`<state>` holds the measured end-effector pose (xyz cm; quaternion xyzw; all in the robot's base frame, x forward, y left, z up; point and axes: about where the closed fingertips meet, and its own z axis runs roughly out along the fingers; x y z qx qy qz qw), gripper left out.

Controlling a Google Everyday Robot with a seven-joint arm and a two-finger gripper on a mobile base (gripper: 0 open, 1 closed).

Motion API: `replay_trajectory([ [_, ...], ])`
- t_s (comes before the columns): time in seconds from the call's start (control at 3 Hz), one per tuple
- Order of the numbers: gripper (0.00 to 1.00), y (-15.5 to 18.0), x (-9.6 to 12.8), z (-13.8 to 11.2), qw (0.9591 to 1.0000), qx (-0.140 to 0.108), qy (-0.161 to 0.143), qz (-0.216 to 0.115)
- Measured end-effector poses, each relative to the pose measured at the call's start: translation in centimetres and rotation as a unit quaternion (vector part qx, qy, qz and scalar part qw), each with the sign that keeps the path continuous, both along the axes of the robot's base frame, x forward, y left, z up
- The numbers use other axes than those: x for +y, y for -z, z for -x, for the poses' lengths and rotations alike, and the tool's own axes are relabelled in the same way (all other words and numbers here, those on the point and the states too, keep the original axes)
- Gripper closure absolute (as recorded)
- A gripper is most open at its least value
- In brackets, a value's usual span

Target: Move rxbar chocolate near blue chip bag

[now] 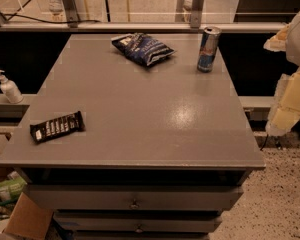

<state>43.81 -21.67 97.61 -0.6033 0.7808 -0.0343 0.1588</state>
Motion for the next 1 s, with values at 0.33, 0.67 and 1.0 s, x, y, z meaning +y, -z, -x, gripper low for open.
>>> replay_trajectory([
  [0.33,0.0,0.0,0.0,0.0,1.0,0.0,0.0,0.0],
  [0.67,0.0,0.1,0.1,0.0,1.0,0.0,0.0,-0.002],
  [1.0,0.0,1.7,2.7,0.0,0.9974,-0.003,-0.004,-0.072],
])
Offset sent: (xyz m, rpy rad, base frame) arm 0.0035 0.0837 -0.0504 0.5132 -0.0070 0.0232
